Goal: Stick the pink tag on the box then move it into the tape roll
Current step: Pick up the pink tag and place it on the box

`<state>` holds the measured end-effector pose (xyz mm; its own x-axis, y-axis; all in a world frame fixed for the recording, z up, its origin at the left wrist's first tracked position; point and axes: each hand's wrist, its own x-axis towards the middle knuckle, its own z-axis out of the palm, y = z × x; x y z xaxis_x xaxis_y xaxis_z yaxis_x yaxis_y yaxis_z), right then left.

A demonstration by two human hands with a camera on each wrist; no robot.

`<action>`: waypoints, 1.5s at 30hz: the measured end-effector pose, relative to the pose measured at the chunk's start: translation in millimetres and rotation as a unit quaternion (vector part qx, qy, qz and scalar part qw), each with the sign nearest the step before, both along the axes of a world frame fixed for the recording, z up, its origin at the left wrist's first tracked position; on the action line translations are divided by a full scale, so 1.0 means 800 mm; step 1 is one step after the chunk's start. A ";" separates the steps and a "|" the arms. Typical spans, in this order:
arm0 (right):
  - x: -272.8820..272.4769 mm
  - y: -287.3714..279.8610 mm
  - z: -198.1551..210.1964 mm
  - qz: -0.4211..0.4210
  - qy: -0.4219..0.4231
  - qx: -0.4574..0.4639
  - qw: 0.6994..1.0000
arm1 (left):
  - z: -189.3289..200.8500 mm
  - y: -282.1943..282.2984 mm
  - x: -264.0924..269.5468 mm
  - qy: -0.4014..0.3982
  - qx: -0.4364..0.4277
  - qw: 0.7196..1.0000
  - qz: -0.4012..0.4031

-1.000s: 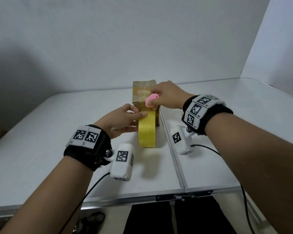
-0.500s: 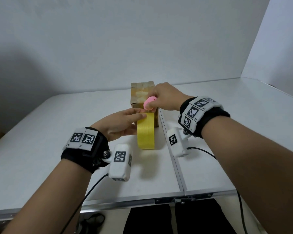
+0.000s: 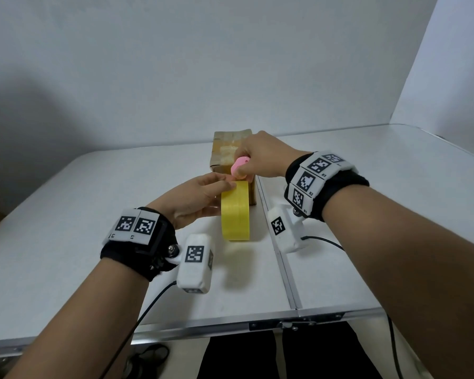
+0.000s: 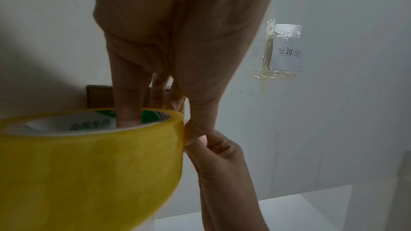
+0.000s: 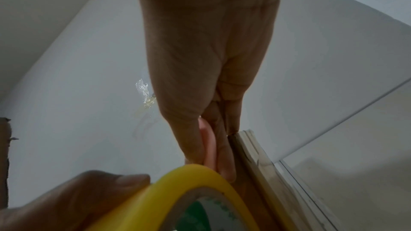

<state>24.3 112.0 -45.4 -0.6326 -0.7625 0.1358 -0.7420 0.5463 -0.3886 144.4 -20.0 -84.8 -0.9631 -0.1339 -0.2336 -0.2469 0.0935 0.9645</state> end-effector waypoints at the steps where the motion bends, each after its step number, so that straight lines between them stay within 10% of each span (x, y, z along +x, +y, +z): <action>1: 0.000 -0.001 -0.001 0.000 0.004 0.002 1.000 | 0.001 0.000 0.000 -0.001 0.004 1.000 0.001; 26: 0.008 -0.002 0.009 0.034 0.087 0.114 0.989 | 0.000 -0.002 -0.005 -0.012 0.018 1.000 -0.003; 45: -0.002 0.000 -0.007 -0.038 0.008 -0.093 0.995 | 0.004 -0.004 -0.016 0.011 0.054 0.998 0.021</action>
